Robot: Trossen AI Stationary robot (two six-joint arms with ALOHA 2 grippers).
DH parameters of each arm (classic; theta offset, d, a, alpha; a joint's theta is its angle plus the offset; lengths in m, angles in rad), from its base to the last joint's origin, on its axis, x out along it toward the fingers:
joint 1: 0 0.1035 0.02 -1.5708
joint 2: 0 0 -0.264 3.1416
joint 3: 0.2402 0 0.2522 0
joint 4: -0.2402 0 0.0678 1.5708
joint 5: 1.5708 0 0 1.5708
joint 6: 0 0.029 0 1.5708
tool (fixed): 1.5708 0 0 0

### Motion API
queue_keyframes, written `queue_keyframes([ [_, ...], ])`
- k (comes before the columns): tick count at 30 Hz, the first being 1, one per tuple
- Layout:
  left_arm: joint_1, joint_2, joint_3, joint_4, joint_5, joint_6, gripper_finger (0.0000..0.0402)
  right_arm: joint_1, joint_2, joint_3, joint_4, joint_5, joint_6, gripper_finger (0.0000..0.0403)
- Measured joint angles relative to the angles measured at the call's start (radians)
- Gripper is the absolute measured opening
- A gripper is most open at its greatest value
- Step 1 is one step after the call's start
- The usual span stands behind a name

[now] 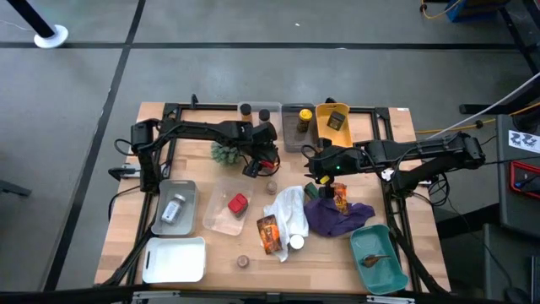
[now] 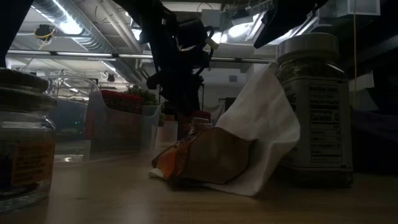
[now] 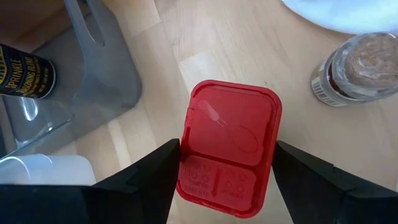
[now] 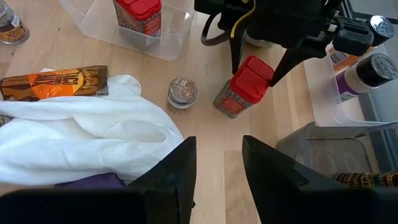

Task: Sort spices by type
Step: Put the red seasoning can into the bottom transparent bin

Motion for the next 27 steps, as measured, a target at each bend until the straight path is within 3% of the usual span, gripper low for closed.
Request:
queue_keyframes([
  [10, -0.031, 0.002, -0.001, 0.017, -0.073, 0.033, 0.024, 0.0, 0.0, 0.0, 0.0, 0.0, 0.0, 0.0131],
  [27, -0.034, 0.013, -0.004, 0.007, -0.028, -0.023, 0.024, 0.0, 0.0, 0.0, 0.0, 0.0, 0.0, 0.0131],
])
